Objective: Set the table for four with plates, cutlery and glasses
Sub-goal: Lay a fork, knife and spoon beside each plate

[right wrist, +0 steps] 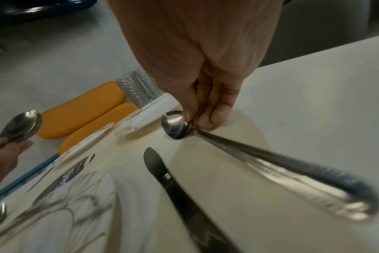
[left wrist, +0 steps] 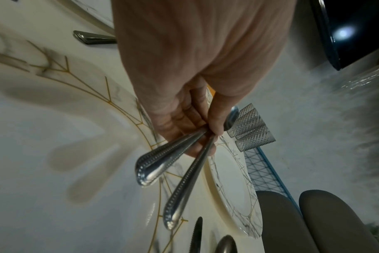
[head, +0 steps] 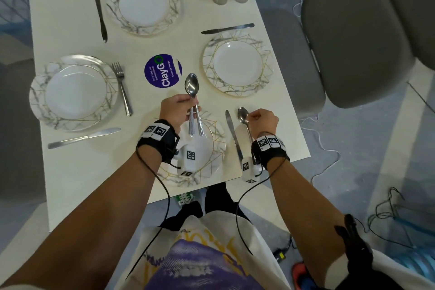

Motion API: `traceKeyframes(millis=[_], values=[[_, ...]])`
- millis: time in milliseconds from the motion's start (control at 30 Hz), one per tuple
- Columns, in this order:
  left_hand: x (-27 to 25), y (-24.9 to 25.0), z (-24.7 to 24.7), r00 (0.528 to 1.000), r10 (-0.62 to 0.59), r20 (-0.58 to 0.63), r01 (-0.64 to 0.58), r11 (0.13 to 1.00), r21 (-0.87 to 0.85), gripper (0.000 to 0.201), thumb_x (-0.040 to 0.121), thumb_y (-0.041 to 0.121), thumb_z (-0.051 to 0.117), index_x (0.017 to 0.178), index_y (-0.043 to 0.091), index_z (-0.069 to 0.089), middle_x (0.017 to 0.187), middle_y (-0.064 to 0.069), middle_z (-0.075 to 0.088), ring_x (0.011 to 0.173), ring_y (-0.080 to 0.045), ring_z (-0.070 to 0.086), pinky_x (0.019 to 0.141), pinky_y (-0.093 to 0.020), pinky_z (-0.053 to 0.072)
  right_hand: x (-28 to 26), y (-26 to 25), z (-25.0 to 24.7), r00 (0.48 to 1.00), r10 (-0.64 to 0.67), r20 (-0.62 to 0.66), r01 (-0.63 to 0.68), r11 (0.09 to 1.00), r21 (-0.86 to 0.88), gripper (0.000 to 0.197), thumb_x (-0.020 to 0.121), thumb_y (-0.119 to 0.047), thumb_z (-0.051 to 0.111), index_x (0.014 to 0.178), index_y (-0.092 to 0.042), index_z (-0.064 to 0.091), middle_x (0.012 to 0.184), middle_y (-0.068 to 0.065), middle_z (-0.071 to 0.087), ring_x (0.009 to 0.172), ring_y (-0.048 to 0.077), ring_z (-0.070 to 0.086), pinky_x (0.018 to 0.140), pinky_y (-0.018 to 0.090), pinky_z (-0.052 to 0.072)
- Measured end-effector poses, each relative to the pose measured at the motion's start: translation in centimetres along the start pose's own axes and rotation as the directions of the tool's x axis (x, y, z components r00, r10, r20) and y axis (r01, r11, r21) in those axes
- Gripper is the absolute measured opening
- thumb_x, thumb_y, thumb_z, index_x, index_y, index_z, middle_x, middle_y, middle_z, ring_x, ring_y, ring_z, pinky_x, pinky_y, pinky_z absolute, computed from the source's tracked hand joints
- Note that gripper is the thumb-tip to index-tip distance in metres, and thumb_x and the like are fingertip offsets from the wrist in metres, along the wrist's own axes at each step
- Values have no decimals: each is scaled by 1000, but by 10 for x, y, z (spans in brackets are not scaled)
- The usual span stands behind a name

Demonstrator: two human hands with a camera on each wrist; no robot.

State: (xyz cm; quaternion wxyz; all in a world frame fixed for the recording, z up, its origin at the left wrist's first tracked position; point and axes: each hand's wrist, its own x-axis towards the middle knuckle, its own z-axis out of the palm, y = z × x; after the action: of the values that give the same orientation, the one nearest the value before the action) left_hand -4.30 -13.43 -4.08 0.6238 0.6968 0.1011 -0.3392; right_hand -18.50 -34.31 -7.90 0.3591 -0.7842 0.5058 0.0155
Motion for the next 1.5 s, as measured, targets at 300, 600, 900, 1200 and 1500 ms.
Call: traceKeyframes(millis=[300,600,900,1200,1500], values=[[2,1,0,1000,3,-6,-3,1000,5,16,93,3,70,108,-2,73,95,-18,74,87,-29,77,82,-41,64,-1,3,3,999,51,-2,-51,998,-27,10,86,-19,74,93,-14,80,91,6,77,100,23,66,80,15,35],[5,2,-5,1000,-7,-3,7,1000,0,17,93,4,71,109,-1,73,94,-17,75,91,-31,78,81,-39,64,1,-1,2,996,89,-2,-89,994,-59,9,87,-16,74,91,-13,81,93,7,77,102,24,64,82,18,40],[5,2,-8,1000,-6,4,6,1000,-16,16,92,3,71,107,-1,74,91,-15,74,88,-31,78,72,-33,62,1,-2,4,996,93,6,-92,993,-80,9,86,-19,75,89,-14,82,91,6,78,99,26,67,83,18,42],[1,14,-4,999,-37,36,41,993,-110,11,93,3,72,103,-2,73,84,-15,72,83,-27,74,78,-42,65,-20,-46,0,988,-143,-53,150,972,183,13,90,-24,66,98,-17,73,88,-2,74,78,14,67,83,29,55],[3,50,-5,997,83,10,-80,979,-186,25,89,10,79,110,-3,72,94,-12,78,83,-23,76,72,-32,61,-57,-117,21,892,-388,231,246,847,471,14,90,-28,75,90,-14,69,77,4,75,58,12,66,59,28,55]])
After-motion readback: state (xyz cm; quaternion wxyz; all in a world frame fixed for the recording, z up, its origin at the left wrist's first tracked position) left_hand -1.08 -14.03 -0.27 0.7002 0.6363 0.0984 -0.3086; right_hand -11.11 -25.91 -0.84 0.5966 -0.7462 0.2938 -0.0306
